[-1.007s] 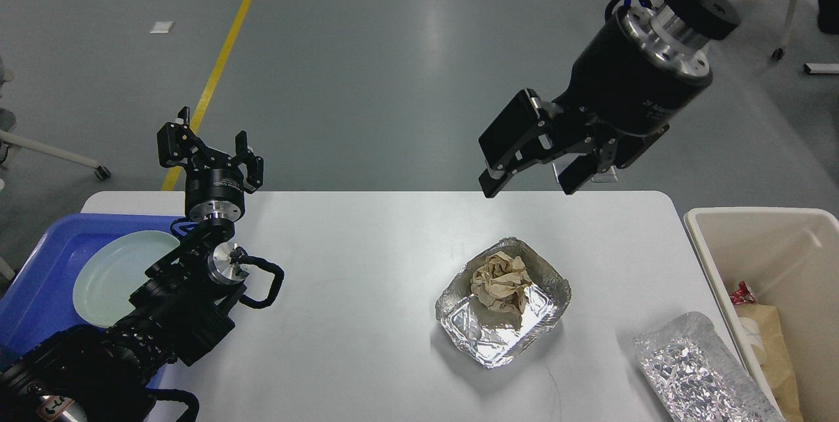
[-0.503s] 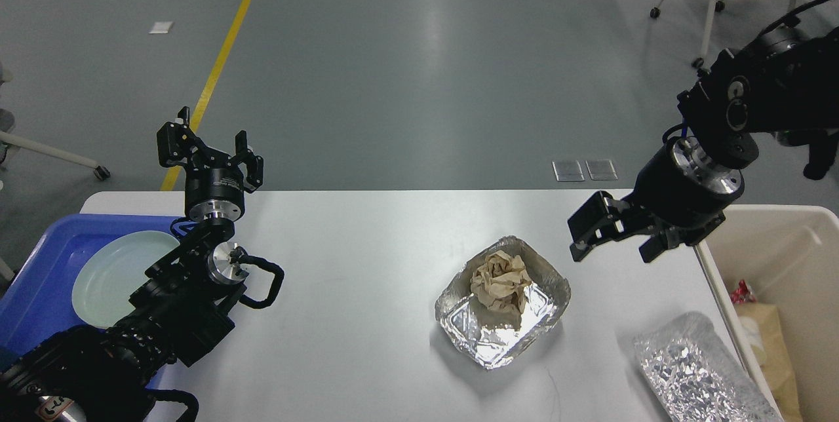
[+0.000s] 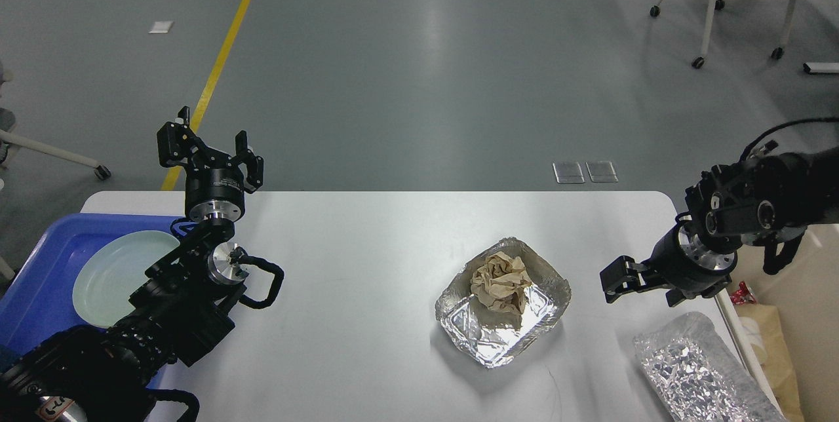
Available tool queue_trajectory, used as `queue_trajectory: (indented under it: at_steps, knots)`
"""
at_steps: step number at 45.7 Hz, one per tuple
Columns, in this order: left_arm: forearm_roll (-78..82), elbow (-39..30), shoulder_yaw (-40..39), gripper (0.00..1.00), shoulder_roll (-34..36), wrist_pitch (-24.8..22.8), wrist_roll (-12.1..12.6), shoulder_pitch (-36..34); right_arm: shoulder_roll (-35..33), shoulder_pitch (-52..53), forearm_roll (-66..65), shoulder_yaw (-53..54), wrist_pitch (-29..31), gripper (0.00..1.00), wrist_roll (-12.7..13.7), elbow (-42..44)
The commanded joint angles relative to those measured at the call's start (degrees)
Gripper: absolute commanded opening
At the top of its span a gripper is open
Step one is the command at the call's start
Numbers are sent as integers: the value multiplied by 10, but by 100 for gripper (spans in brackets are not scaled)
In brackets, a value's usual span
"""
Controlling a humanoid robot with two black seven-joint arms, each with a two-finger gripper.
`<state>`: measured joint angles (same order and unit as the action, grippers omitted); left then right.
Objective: Tidy desktop
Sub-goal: 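Swing the right gripper back down toward the crumpled foil sheet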
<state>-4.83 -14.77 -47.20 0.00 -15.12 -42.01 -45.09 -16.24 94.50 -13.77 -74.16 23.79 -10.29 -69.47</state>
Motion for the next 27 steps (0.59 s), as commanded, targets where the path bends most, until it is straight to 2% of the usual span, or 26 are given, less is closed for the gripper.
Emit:
queue_trajectory:
  at_steps: [1,15,27]
  knots:
    - [0,0,0,100,0,0,0,0,6,-62,4,6,-6,98,4,60]
    - [0,0,0,100,0,0,0,0,3,-150,31,21,-6,97,18,138]
    - [0,0,0,100,0,0,0,0,0,-178,136,39,-4,97,62,164]
